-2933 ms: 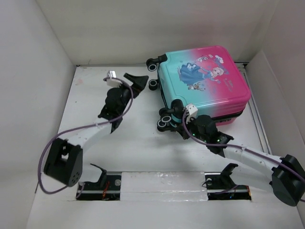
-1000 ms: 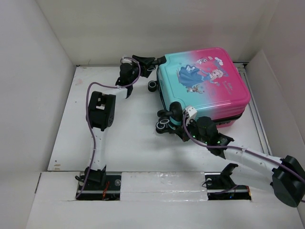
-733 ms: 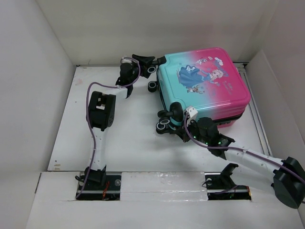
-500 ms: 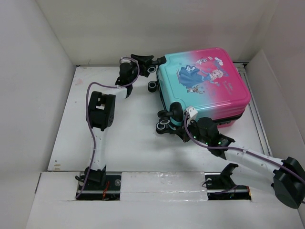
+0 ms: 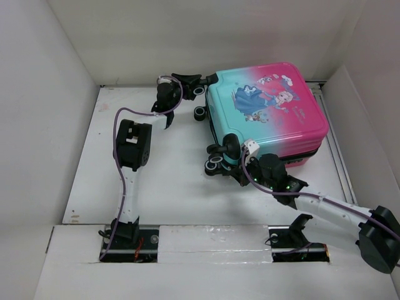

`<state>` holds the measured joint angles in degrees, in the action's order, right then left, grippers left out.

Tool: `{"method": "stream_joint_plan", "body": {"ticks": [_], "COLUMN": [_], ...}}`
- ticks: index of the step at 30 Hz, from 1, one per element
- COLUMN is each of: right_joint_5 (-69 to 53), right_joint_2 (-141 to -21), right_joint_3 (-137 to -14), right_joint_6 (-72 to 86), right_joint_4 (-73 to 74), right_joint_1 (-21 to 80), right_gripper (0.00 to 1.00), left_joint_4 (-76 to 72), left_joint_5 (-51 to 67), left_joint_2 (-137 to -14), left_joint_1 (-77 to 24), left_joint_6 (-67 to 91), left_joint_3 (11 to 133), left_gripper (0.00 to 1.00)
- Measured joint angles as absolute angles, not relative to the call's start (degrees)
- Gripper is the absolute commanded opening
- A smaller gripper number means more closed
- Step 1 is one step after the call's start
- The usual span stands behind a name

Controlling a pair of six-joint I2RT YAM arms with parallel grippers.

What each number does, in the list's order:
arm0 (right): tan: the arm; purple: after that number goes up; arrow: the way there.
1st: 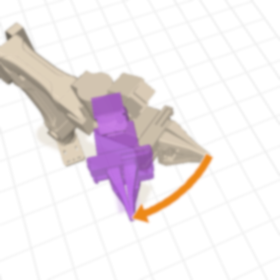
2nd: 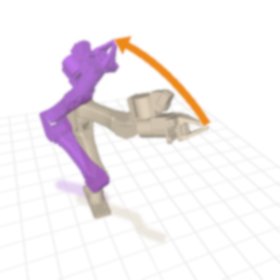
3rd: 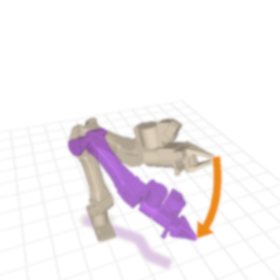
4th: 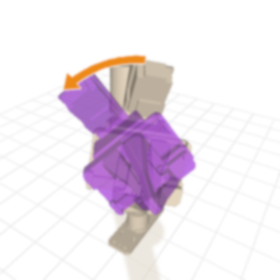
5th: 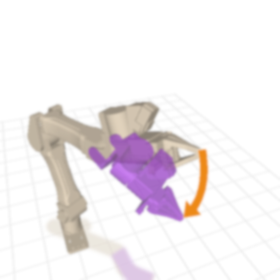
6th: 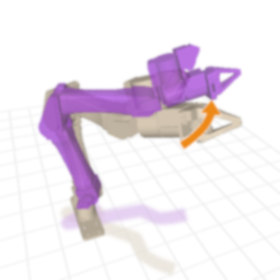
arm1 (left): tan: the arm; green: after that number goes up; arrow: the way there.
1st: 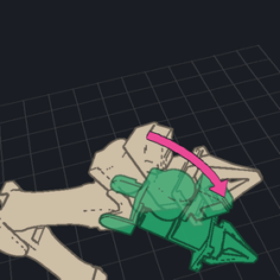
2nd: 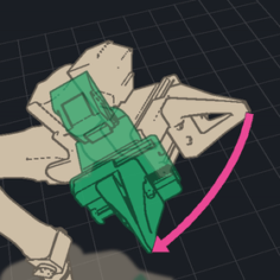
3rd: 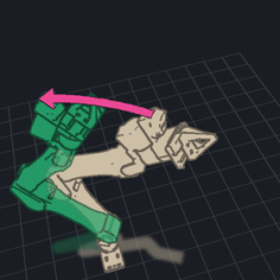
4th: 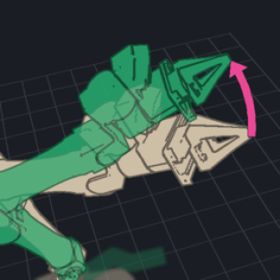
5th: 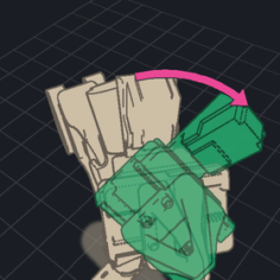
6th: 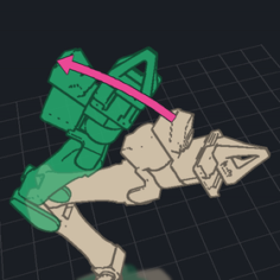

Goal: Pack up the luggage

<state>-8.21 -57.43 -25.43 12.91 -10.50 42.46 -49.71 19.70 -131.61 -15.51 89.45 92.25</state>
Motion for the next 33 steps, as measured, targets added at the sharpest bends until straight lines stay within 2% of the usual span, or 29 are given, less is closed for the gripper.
{"method": "stream_joint_plan", "body": {"ticks": [6,15,19,22,25,29,33], "right_joint_5": [-12.12,-23.83,-22.41,-17.96,-11.44,5.76,22.0], "right_joint_2": [-56.66,-59.94,-64.25,-65.21,-62.41,-59.16,-62.85], "right_joint_3": [-25.43,-30.96,-34.57,-33.93,-26.26,-16.43,-14.74], "right_joint_6": [12.08,12.36,13.61,15.49,18.83,20.51,19.64], "right_joint_4": [-8.91,-1.63,-1.34,-4.54,-15.0,-28.42,-37.12], "right_joint_1": [39.31,24.69,17.37,15.53,20.88,38.15,51.13], "right_gripper": [0.0,0.0,0.0,0.0,0.0,0.0,0.0], "left_joint_4": [-54.72,-66.89,-71.53,-73.21,-73.76,-70.85,-63.53], "left_joint_5": [18.11,17.65,14.48,11.11,8.67,5.06,-2.61], "left_joint_2": [-127.81,-106.04,-96.57,-88.82,-81.62,-72.6,-65.73], "left_joint_1": [-14.28,-2.9,-2.39,-4.54,-5.98,-7.35,-13.54], "left_joint_6": [88.53,83.4,81.71,79.99,78.52,76.69,73.25], "left_joint_3": [83.96,49.76,36.29,27.46,20.14,14.5,14.0], "left_gripper": [0.0,0.0,0.0,0.0,0.0,0.0,0.0]}}
